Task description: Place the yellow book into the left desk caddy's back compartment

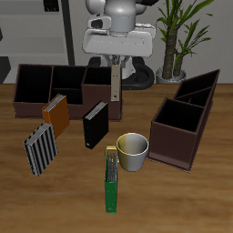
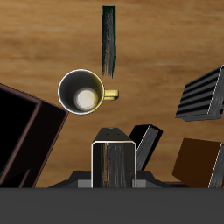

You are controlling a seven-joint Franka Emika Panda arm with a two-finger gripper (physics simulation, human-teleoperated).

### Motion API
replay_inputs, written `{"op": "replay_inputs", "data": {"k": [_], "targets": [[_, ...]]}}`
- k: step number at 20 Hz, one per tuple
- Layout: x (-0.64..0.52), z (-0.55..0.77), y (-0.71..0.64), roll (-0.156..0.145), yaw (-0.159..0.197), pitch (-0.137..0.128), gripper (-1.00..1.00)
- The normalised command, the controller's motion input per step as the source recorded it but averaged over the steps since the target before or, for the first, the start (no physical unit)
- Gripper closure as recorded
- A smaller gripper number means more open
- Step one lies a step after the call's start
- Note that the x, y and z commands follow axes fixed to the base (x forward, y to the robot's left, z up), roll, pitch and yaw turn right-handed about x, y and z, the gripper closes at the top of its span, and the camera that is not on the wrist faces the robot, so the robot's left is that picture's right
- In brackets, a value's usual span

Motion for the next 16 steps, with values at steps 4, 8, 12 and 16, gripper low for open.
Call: {"op": "replay_inputs", "data": {"k": [4, 8, 12, 16], "targets": [[-0.23, 0.14, 0.31, 0.0, -0.083, -0.027, 1.0], [-0.16, 0.02, 0.2, 0.001, -0.056, -0.01, 1.0], [-0.18, 0.06, 0.14, -0.006, -0.083, -0.016, 1.0], [-0.18, 0.03, 0.27, 0.033, -0.038, -0.015, 1.0]]}}
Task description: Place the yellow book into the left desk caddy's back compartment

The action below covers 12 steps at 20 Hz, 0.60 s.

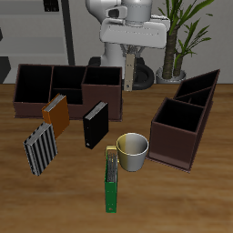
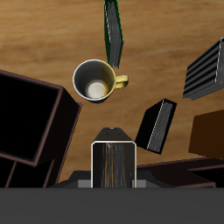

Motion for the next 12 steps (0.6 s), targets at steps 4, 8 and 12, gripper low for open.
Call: {"op": "replay_inputs", "data": {"k": [4, 8, 12], "targets": [[-0.3, -0.06, 0.33, 0.027, -0.038, -0.007, 1.0], [-0.19, -0.06, 0.18, 0.028, -0.05, 0.003, 1.0], [-0.1, -0.05, 0.11, -0.031, -0.052, 0.005, 1.0]]}}
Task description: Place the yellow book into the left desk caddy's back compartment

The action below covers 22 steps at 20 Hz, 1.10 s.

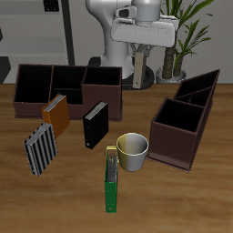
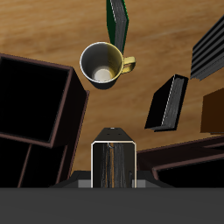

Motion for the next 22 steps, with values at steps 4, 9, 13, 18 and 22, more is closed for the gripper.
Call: {"op": "replay_inputs", "data": {"k": [4, 9, 13, 18, 22], "targets": [[-0.18, -0.04, 0.32, -0.009, -0.045, 0.016, 1.0], [-0.2, 0.04, 0.31, -0.008, -0.036, -0.011, 1.0], [-0.21, 0.11, 0.52, 0.092, -0.018, -0.008, 1.0], [-0.01, 0.0, 0.28, 0.002, -0.033, 0.004, 1.0], [0.16, 0.03, 0.3, 0.0, -0.006, -0.004, 1.0]]}}
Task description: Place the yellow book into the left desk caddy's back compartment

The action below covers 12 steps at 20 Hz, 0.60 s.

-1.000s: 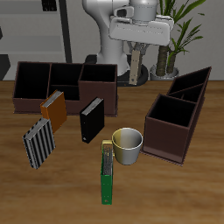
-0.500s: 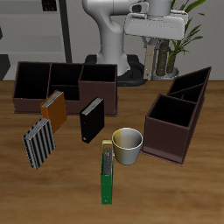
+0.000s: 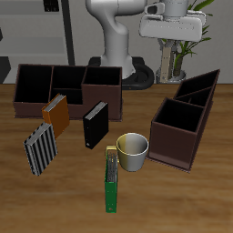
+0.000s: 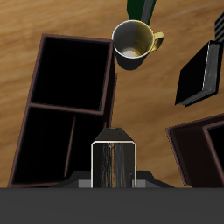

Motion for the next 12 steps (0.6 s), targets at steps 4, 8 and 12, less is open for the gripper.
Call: {"op": "replay_inputs", "data": {"k": [4, 8, 12], "targets": [[0.09, 0.0, 0.16, -0.015, -0.018, 0.007, 1.0], [0.05, -0.02, 0.33, 0.031, -0.023, 0.037, 1.0], [0.02, -0.08, 0.47, 0.056, -0.014, 0.038, 1.0]]}}
